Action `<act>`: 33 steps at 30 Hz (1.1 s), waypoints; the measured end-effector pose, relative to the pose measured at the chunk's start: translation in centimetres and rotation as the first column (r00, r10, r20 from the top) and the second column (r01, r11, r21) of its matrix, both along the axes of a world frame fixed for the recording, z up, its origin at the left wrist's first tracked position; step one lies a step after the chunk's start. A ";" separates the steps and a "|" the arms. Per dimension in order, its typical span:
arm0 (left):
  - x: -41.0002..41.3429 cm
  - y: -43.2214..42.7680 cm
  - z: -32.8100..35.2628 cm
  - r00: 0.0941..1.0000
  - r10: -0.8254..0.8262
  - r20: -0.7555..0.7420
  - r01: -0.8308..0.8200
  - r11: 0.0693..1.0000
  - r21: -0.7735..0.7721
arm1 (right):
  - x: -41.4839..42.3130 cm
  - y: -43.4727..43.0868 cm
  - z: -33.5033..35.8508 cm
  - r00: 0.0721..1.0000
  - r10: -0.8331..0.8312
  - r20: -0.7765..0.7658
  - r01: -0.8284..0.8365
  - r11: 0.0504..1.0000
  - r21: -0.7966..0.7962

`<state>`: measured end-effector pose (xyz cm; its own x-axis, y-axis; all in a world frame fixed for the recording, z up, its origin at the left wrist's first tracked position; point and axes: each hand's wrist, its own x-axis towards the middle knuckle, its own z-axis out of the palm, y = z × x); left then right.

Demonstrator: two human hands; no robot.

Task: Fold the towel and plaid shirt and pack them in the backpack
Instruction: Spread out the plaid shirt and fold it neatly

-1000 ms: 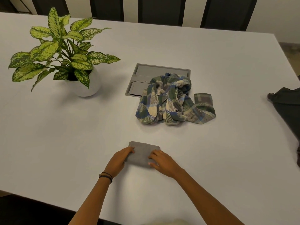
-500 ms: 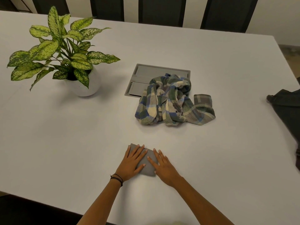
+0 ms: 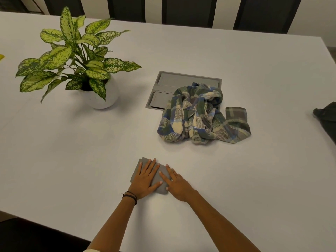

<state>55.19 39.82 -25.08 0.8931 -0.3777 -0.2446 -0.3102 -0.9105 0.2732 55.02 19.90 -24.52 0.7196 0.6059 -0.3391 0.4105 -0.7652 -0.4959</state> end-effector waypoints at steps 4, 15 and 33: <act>0.4 0.4 -0.6 0.999 -0.039 0.009 0.039 0.999 -0.013 | 1.3 -1.0 0.7 0.998 0.045 -0.053 -0.040 0.996 0.084; 2.9 3.2 -0.7 0.999 0.014 0.035 -0.011 0.996 -0.084 | 15.0 -6.5 7.8 0.708 -0.701 0.090 0.597 0.661 0.454; 11.4 -0.1 4.7 0.970 0.215 0.118 -0.160 0.920 -0.359 | 16.1 -14.2 9.3 0.349 -0.928 -0.130 0.847 0.253 0.468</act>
